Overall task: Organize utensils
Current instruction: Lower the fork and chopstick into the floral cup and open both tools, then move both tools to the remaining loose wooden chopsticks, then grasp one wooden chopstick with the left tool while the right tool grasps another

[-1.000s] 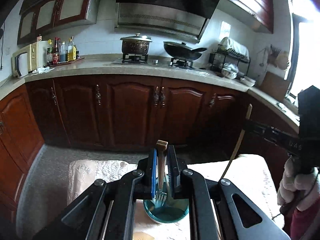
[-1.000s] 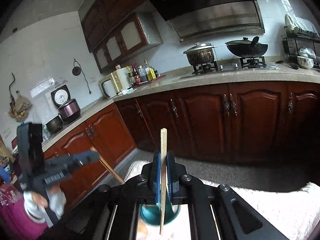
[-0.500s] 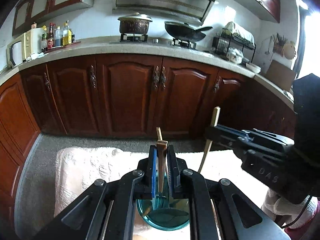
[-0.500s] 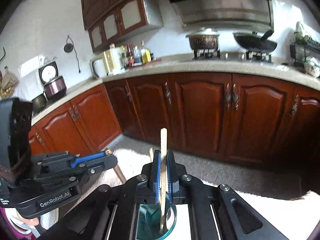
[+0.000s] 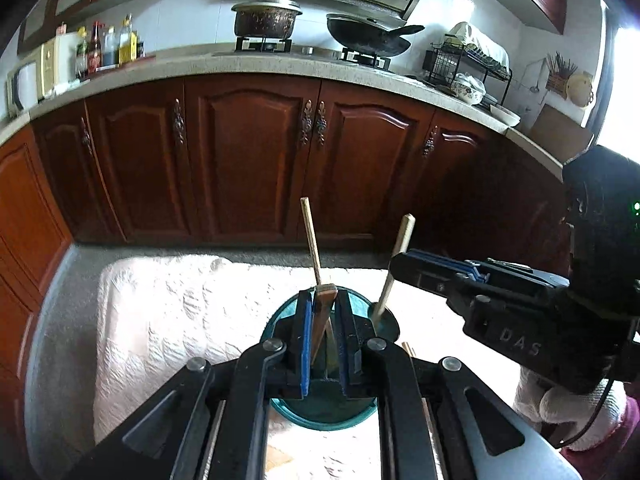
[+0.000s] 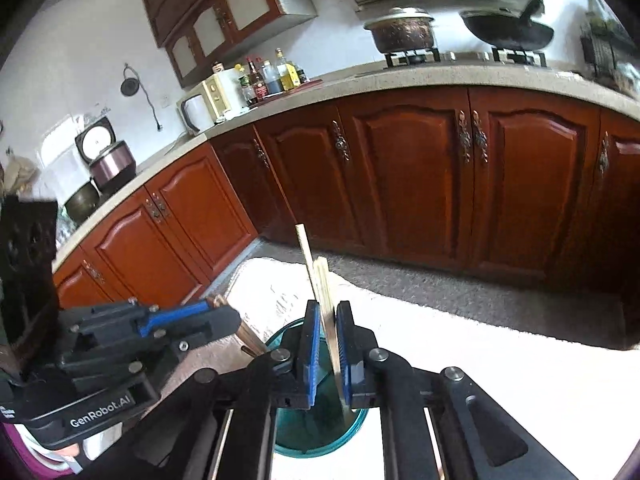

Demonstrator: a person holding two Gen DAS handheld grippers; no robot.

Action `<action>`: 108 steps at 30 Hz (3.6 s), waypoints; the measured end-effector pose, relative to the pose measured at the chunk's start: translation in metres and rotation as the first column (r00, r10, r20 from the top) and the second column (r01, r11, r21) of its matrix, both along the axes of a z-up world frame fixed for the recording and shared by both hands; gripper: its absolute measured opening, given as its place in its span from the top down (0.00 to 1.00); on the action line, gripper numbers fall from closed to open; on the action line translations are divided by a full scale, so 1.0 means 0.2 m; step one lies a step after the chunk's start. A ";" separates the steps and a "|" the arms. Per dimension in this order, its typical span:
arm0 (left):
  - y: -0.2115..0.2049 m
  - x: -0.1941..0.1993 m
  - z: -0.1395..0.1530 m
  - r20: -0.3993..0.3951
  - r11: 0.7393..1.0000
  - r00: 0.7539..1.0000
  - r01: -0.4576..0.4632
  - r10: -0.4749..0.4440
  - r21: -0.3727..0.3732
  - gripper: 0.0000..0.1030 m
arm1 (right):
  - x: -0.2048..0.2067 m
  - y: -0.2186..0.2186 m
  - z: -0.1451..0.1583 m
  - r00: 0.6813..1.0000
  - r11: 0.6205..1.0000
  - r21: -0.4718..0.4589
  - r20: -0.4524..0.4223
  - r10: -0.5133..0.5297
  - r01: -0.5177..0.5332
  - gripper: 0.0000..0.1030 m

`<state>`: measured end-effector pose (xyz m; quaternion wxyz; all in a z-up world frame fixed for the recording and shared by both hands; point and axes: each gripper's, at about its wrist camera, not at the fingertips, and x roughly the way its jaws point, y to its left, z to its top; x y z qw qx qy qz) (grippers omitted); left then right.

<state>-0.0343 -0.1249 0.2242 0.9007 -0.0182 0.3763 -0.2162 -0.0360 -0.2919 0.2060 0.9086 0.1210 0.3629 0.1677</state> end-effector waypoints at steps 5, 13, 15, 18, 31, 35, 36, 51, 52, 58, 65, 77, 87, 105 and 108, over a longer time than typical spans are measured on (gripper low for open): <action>0.03 -0.07 0.05 0.027 1.000 1.000 0.002 -0.002 -0.019 0.59 | -0.08 -0.06 0.00 1.000 0.999 0.023 -0.013 -0.028 0.028 0.82; 0.07 -0.23 0.06 0.056 1.000 0.998 -0.017 0.018 -0.011 0.44 | -0.31 -0.11 -0.04 0.997 0.997 0.040 -0.035 -0.069 0.071 0.73; 0.07 -0.27 0.05 0.064 1.000 0.998 -0.023 0.023 -0.002 0.42 | -0.38 -0.11 -0.05 0.996 0.997 0.030 -0.039 -0.077 0.078 0.72; 0.04 -0.35 0.01 0.072 0.999 0.997 -0.037 0.035 0.019 0.40 | -0.46 -0.09 -0.07 0.994 0.996 -0.006 -0.055 -0.093 0.093 0.68; -0.08 -0.56 -0.15 0.039 0.997 0.999 -0.036 0.034 0.064 0.39 | -0.77 -0.09 -0.15 0.985 0.986 -0.102 -0.093 -0.145 0.135 0.65; -0.12 -0.62 -0.17 0.045 0.997 0.999 -0.027 0.023 0.071 0.37 | -0.82 -0.13 -0.16 0.979 0.982 -0.100 -0.109 -0.173 0.162 0.64; -0.13 -0.63 -0.18 0.044 0.997 0.999 -0.024 0.021 0.072 0.37 | -0.84 -0.15 -0.17 0.977 0.980 -0.102 -0.111 -0.183 0.172 0.64; -0.17 -0.68 -0.22 0.006 0.999 1.000 0.009 -0.009 0.041 0.29 | -0.95 -0.31 -0.28 0.951 0.958 -0.147 -0.155 -0.267 0.245 0.54; -0.18 -0.68 -0.23 -0.001 0.999 1.000 0.014 -0.014 0.039 0.29 | -0.94 -0.32 -0.31 0.948 0.957 -0.152 -0.168 -0.272 0.247 0.54; -0.22 -0.64 -0.32 -0.060 0.998 0.997 0.051 -0.049 0.035 0.29 | -0.87 -0.40 -0.60 0.913 0.956 -0.186 -0.301 -0.275 0.226 0.63; -0.30 -0.59 -0.44 -0.120 0.996 0.991 0.073 -0.066 0.056 0.29 | -0.77 -0.36 -0.76 0.913 0.978 -0.145 -0.360 -0.191 0.148 0.69; -0.31 -0.51 -0.54 -0.177 0.997 0.983 0.062 -0.052 0.055 0.29 | -0.82 -0.47 -0.87 0.891 0.977 -0.008 -0.409 -0.196 0.211 0.91; -0.59 -0.38 -0.76 -0.294 0.994 0.951 0.107 -0.096 0.023 0.40 | -1.00 -0.55 -0.77 0.890 0.974 0.000 -0.405 -0.208 0.228 0.87; -0.58 -0.45 -0.88 -0.329 0.977 0.929 0.202 -0.167 0.073 0.93 | -0.79 -0.62 -0.85 0.881 0.975 -0.044 -0.420 -0.216 0.218 0.93; -0.45 -0.57 -0.88 -0.351 0.971 0.918 0.227 -0.186 0.080 0.93 | -0.89 -0.65 -0.83 0.873 0.973 -0.072 -0.432 -0.228 0.218 0.93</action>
